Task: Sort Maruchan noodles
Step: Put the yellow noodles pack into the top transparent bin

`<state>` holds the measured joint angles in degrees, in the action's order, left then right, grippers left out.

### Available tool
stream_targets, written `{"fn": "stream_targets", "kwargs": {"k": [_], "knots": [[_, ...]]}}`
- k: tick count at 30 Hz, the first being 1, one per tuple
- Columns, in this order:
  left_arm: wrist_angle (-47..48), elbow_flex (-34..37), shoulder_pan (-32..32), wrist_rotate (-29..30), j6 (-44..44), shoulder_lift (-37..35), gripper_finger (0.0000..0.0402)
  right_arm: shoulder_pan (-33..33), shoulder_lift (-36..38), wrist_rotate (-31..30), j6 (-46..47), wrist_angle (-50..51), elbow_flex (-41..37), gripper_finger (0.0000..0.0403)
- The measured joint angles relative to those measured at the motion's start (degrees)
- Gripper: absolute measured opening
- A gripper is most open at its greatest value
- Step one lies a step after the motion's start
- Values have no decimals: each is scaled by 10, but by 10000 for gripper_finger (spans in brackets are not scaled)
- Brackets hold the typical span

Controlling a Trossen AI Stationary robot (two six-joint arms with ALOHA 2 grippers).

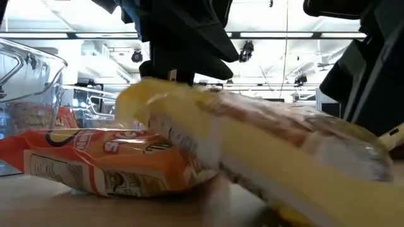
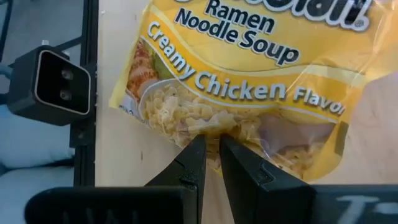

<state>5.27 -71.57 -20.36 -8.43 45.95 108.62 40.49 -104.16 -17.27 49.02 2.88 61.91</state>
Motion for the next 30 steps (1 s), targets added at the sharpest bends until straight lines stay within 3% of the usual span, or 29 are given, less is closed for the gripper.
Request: {"fn": "stream_targets", "kwargs": {"k": [16, 30], "knots": [[54, -28, 3, -31, -41, 0, 186, 0, -29, 5, 6, -11, 0, 42], [42, -28, 6, -13, 9, 20, 211, 0, -44, -2, 0, -16, -1, 42]]}}
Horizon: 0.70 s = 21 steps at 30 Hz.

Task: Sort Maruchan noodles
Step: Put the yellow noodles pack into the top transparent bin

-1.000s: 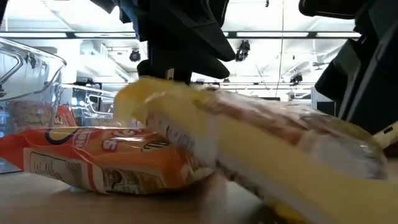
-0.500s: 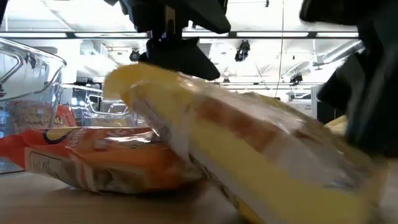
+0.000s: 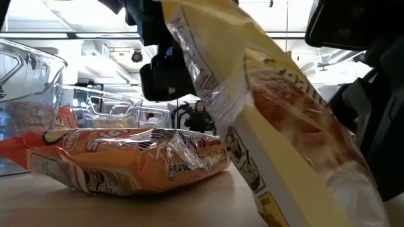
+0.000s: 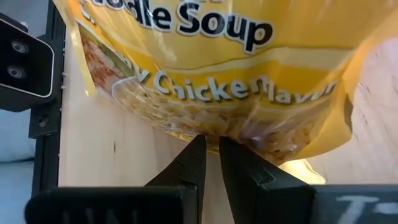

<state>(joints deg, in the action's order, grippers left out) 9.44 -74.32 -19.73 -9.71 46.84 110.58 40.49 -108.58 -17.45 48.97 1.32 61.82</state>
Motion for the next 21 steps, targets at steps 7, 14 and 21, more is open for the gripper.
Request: {"fn": "stream_targets", "kwargs": {"k": [7, 14, 21], "knots": [[-3, -8, 4, 2, 6, -2, 211, 0, 0, -5, -11, 0, 0, 42], [16, -28, 8, 2, -9, -5, 211, 0, -1, -6, -16, 0, 0, 42], [20, -20, 8, 2, 4, -7, 211, 0, -1, -6, -20, 0, 0, 42]]}}
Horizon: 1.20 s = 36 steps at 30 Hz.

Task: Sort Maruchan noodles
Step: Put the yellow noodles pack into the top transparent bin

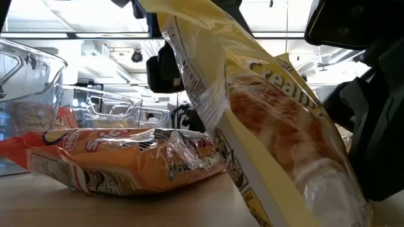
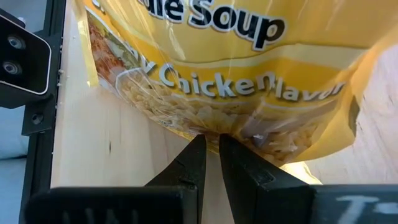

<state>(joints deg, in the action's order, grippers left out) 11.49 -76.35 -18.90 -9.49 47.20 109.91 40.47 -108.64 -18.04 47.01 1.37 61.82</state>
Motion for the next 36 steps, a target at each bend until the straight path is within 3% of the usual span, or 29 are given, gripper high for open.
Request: {"fn": "stream_targets", "kwargs": {"k": [17, 29, 36], "knots": [[-22, 4, -4, -1, 91, 11, 211, -6, 0, -30, -42, 4, 0, 42], [-29, 2, -5, -37, 130, 44, 210, -12, 0, -36, -68, 5, 0, 42], [-28, 2, -5, -46, 140, 44, 168, -11, 0, -37, -70, 12, 0, 43]]}}
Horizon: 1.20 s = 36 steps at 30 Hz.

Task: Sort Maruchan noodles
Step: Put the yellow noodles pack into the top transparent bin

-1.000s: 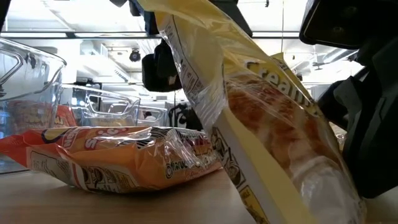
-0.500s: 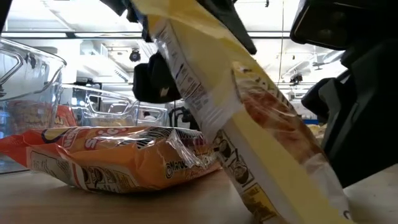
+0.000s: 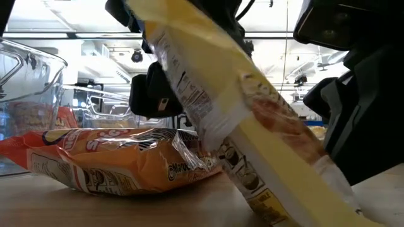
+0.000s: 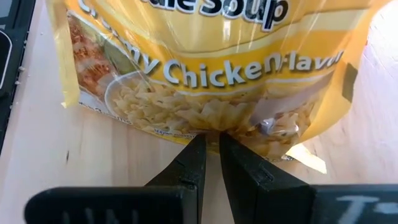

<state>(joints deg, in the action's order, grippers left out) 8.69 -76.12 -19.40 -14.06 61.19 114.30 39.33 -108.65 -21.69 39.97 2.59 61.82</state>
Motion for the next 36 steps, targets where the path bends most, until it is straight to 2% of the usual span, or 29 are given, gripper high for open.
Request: {"fn": "stream_targets", "kwargs": {"k": [5, 8, 12, 20, 27, 32, 36], "knots": [[0, 0, 1, 0, 3, 0, 127, -3, 10, 5, 4, 30, 0, 43], [-2, 0, 0, -1, 3, 0, 116, -4, 19, 8, 2, 43, 0, 45], [-2, 0, 0, -2, 2, 0, 116, -4, 41, 8, -1, 70, -1, 63], [3, 0, 10, 3, -44, -11, 118, -2, 119, 11, 12, 152, 0, 123], [24, 0, 48, 12, -125, -41, 118, -3, 176, 1, 46, 271, 0, 136], [55, 0, 109, 16, -201, -91, 118, -3, 219, -38, 64, 353, -1, 133], [81, 0, 169, 17, -266, -136, 118, -13, 258, -111, 65, 426, -6, 133]]}}
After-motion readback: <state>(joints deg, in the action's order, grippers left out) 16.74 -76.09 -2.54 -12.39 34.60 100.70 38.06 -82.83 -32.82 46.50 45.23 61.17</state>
